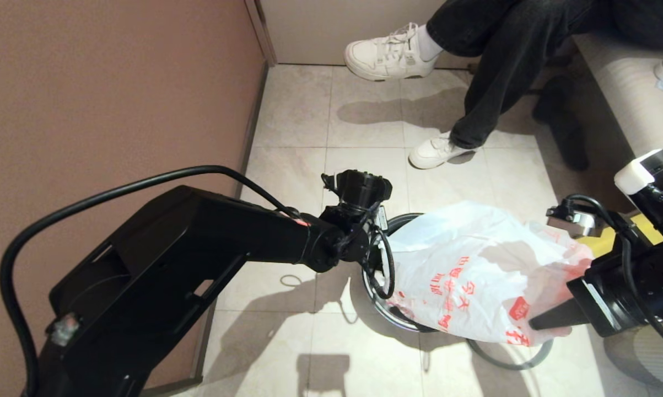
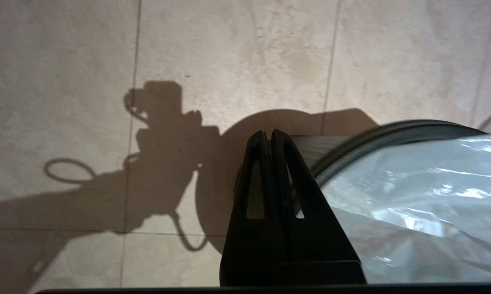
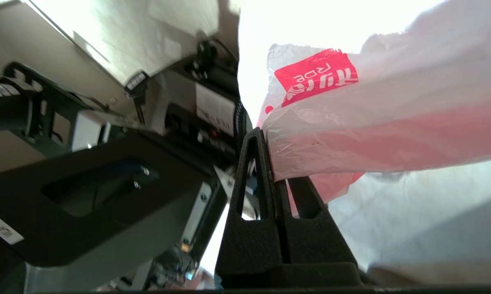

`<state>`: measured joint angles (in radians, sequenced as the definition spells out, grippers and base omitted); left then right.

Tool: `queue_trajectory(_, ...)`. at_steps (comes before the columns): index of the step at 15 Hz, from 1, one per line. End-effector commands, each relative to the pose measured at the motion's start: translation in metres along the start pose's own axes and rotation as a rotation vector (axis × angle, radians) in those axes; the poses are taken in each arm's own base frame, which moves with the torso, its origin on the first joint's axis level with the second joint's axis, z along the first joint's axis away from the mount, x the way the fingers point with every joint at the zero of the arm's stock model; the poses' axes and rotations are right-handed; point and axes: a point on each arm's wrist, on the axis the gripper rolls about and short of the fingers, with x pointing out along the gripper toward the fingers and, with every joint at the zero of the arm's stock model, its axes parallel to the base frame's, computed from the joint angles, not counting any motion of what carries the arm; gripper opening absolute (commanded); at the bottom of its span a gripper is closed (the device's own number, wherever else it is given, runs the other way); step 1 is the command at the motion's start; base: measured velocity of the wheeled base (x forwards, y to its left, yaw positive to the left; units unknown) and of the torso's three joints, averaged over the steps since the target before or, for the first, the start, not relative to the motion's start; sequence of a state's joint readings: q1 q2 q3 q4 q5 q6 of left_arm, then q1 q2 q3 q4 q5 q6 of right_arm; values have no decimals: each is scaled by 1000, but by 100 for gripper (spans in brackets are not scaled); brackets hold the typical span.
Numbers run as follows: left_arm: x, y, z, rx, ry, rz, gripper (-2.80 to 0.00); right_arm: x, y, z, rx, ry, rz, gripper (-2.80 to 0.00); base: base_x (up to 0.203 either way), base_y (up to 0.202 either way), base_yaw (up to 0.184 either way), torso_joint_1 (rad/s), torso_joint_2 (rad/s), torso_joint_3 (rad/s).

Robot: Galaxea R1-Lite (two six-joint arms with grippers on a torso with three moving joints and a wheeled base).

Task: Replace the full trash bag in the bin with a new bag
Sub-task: Put the new garbage bag on the trash can

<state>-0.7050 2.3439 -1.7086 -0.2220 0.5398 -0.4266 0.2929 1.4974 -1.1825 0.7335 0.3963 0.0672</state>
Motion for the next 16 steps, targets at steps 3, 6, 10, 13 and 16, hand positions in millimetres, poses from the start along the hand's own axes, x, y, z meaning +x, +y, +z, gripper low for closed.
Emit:
queue_trajectory(3, 55, 42, -33, -6, 25, 115, -280, 2, 14, 11, -78, -67, 66, -280, 0, 0, 0, 0, 0, 0)
queue_trajectory(6, 83, 60, -60, -15, 23, 153, -280, 9, 18, 30, -118, -119, 121, -280, 0, 0, 0, 0, 0, 0)
queue_trajectory(10, 109, 66, -87, 14, 16, 204, -280, 25, 19, 50, -156, -161, 144, -280, 0, 0, 0, 0, 0, 0)
queue_trajectory(13, 119, 70, -99, 44, 14, 239, -280, 42, 25, 67, -183, -150, 159, -280, 0, 0, 0, 0, 0, 0)
queue_trajectory(16, 123, 70, -99, 49, 7, 243, -280, 52, 37, 95, -226, -187, 179, -280, 0, 0, 0, 0, 0, 0)
